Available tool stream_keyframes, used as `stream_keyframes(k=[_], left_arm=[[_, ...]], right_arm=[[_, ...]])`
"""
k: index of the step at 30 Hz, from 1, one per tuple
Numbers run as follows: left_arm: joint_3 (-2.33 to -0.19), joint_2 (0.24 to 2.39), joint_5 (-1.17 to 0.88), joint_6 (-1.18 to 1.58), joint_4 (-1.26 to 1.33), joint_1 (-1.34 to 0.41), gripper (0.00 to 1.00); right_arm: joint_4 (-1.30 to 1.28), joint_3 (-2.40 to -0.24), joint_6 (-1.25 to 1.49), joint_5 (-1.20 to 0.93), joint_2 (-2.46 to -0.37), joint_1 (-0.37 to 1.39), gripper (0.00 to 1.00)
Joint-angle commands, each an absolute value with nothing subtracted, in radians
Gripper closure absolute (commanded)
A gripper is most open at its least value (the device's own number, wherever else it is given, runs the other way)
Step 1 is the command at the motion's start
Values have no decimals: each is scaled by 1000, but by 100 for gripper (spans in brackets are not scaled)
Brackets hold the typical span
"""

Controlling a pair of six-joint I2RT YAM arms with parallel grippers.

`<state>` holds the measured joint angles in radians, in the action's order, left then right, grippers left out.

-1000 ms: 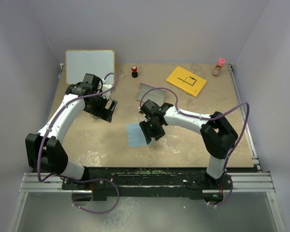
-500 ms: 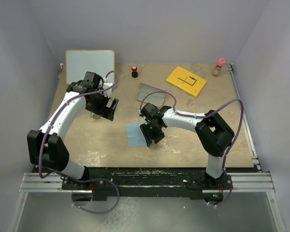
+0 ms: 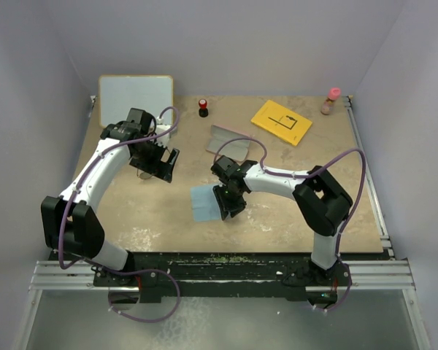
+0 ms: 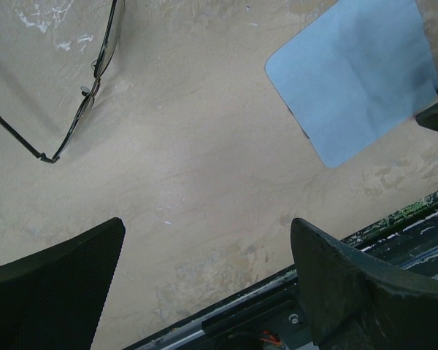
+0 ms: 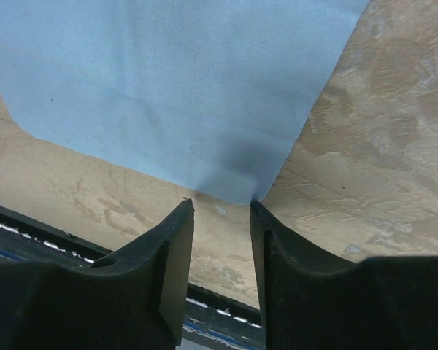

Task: Organize the sunglasses
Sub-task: Fold the glasses cleaning cloth at the center of the board.

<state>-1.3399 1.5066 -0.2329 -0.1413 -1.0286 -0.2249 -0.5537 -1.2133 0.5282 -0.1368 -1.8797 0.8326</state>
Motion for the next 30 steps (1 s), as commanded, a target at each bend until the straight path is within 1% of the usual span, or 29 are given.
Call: stream_keyframes(k=[1,4,6,8,10,17,21,25,30], left_arm=[[-1362,1485,-262,-131,-1009,-224,2],[-1362,1485,-275,-134,-1015,-224,2],[-1358,1482,-282,-135,-1015,-223,2],[-1355,1479,-287,-134,-1015,-224,2],[-1353,1478,-287,-135,-1015,-224,2],[-1356,1477,-313,-135,-1019,-224,2],[-1364,1480,-383,-143,-1044,-225,2],[-1328,1486,-454,-156,-1053,-237,2],[-1300,1494,-458,-152,-1035,-275,3]], right_arm=[[-529,-1162,593,-47,-1985,845,60],[-529,-1158,624,-19,-1993,845,63],[-531,-1162,642,1,-2002,845,68],[-529,-1168,651,10,-2013,846,80],[-525,-1175,654,12,-2023,845,100],[-536,-1211,654,15,-1986,845,100],[-570,-1226,675,37,-1928,845,100],[-585,-1234,709,49,-1876,845,100],[-582,-1268,709,56,-1823,845,100]])
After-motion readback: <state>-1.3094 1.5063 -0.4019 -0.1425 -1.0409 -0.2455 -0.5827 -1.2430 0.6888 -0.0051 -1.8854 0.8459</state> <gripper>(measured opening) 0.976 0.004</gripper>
